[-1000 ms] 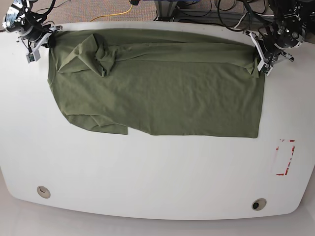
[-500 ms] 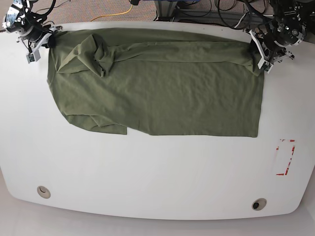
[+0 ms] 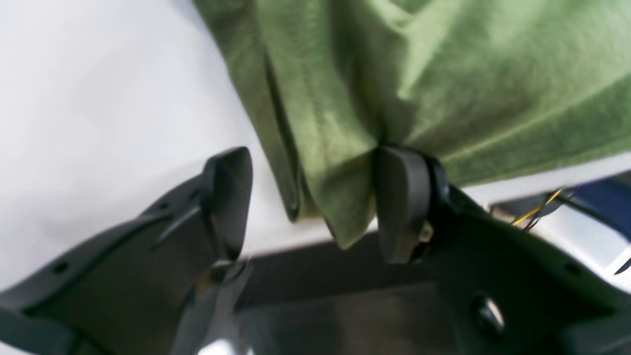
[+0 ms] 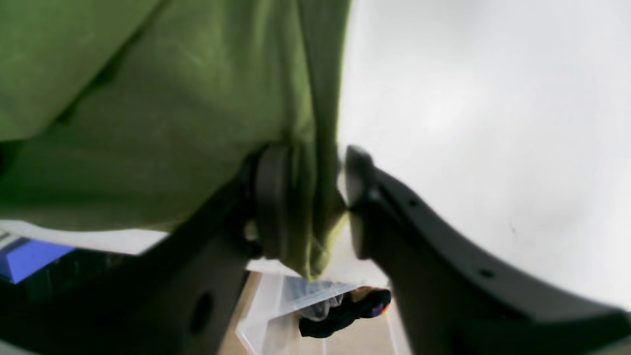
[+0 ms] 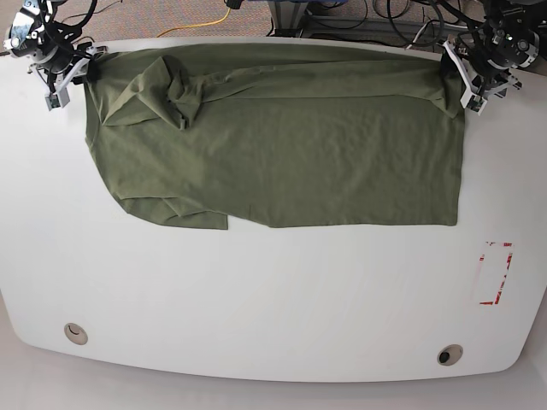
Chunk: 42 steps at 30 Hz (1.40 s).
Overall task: Layout the t-shirt on the table in an organized manner, then fold the t-shirt properly
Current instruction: 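Open both grippers and release the shirt ends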
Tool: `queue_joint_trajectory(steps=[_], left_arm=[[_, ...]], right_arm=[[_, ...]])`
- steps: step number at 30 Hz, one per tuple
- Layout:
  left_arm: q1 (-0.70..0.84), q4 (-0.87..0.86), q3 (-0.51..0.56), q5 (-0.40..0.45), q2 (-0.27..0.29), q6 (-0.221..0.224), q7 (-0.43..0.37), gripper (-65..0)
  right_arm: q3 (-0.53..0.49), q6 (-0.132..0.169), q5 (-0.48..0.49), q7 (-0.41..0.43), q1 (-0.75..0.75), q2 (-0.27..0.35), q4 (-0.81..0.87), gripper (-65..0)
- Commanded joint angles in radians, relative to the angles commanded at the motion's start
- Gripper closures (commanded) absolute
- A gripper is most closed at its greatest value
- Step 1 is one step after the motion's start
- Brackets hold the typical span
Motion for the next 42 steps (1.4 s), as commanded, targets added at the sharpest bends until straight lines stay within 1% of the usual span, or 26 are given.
queue_joint_trajectory(steps=[2,6,10,12,13,18,21,23,25,30,32,37,39,42], left_arm=[[-0.003,0.005,0.000,0.000,0.000,0.000,0.014,-37.1],[-0.038,0.005,-0.002,-0.002,-0.002,0.000,0.064,-38.1],[-0.061,0.009,-0.003,-0.002,0.000,0.000,0.103,-46.4],[-0.064,0.029,-0.003,-0.002,0.000,0.000,0.106,-49.2],[-0.064,0.037,-0.003,-0.002,0.002,0.000,0.106,-49.3],[-0.069,0.080,-0.003,-0.003,0.003,0.000,0.107,-49.4],[-0.094,0.110,-0.005,-0.003,0.002,0.000,0.117,-49.4],[-0.106,0.118,-0.005,-0.005,0.002,0.000,0.132,-49.4],[-0.121,0.124,-0.012,-0.005,-0.002,0.000,0.147,-49.3],[-0.180,0.124,-0.103,-0.003,-0.009,0.000,0.149,-49.2],[-0.213,0.124,-0.150,-0.003,-0.012,0.000,0.149,-47.9],[-0.299,0.117,-0.221,0.003,-0.012,0.000,0.149,-42.1],[-0.325,0.115,-0.224,0.005,-0.012,0.000,0.147,-40.8],[-0.347,0.115,-0.221,0.006,-0.014,0.000,0.147,-40.7]], right_arm=[[-0.002,0.000,0.002,0.000,0.000,0.000,0.005,-30.4],[-0.003,0.000,0.000,0.000,0.002,0.000,0.009,-31.7],[-0.003,0.000,0.000,0.000,0.017,0.000,0.011,-31.9],[-0.003,0.000,0.000,-0.003,0.025,0.000,0.011,-31.9],[-0.003,0.000,0.000,-0.008,0.025,0.000,0.011,-31.9],[-0.003,0.000,0.002,-0.028,0.029,0.000,0.017,-31.9],[-0.003,0.000,0.000,-0.029,0.038,0.000,0.058,-31.9],[-0.003,0.000,0.000,-0.041,0.038,0.000,0.078,-31.9],[-0.002,0.000,0.000,-0.080,0.043,0.000,0.106,-31.9],[0.000,0.000,0.005,-0.150,0.078,-0.002,0.192,-31.9],[-0.002,0.000,0.008,-0.176,0.087,-0.003,0.215,-31.9],[-0.003,0.000,0.006,-0.224,0.120,-0.044,0.265,-31.9],[-0.003,0.000,0.006,-0.262,0.130,-0.060,0.278,-31.9],[-0.005,0.000,0.009,-0.315,0.144,-0.087,0.281,-31.9]])
